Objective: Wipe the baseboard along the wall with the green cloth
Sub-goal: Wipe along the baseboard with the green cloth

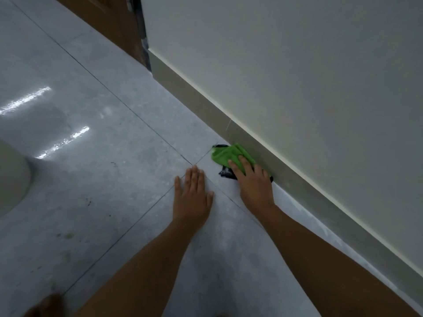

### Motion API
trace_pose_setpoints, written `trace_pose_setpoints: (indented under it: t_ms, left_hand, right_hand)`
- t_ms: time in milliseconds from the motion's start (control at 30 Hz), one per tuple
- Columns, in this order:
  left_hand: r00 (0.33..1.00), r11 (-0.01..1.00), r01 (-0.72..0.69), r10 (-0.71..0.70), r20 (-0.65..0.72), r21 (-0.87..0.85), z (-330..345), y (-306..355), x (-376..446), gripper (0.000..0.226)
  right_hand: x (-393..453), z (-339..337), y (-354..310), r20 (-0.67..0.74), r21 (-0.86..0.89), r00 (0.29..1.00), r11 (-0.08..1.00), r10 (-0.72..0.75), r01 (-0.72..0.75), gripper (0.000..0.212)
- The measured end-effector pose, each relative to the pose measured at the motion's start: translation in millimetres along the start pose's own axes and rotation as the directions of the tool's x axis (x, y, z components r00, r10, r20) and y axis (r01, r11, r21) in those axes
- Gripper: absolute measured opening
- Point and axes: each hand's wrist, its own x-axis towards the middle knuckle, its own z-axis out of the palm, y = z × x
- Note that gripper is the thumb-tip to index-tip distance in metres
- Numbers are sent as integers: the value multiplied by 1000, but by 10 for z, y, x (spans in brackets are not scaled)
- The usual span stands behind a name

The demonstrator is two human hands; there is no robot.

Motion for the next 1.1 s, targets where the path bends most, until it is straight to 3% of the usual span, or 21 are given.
trace_pose_setpoints:
  t_ms: [400, 600, 733, 833, 967, 1100]
  left_hand:
    - [997, 999, 20, -16, 71, -50, -46, -70, -557, 74]
    - [997, 999, 24, -21, 78, -41, -25, -6, -532, 63]
    - [1000, 998, 9, -7, 30, -63, 105, -12, -504, 68]
    - [999, 997, 7, -10, -39, -79, 183, -27, -509, 71]
    - [997, 998, -34, 31, -64, -60, 146, 2, -377, 70]
    - [994, 995, -45, 36, -104, -92, 226, 36, -272, 67]
  right_hand:
    - [-537, -6, 203, 16, 18, 996, 996, 88, -89, 71]
    - [-344, -38, -29, 133, 28, 990, 998, 51, -56, 74]
    - [-130, -36, 171, 204, 6, 978, 999, -35, 35, 77]
    - [-422, -45, 552, 220, -27, 971, 995, -88, 96, 81]
    - [-1274, 48, 1072, 237, -64, 971, 997, -17, 33, 99]
    - [-1245, 81, 1023, 243, -54, 970, 999, 21, -9, 93]
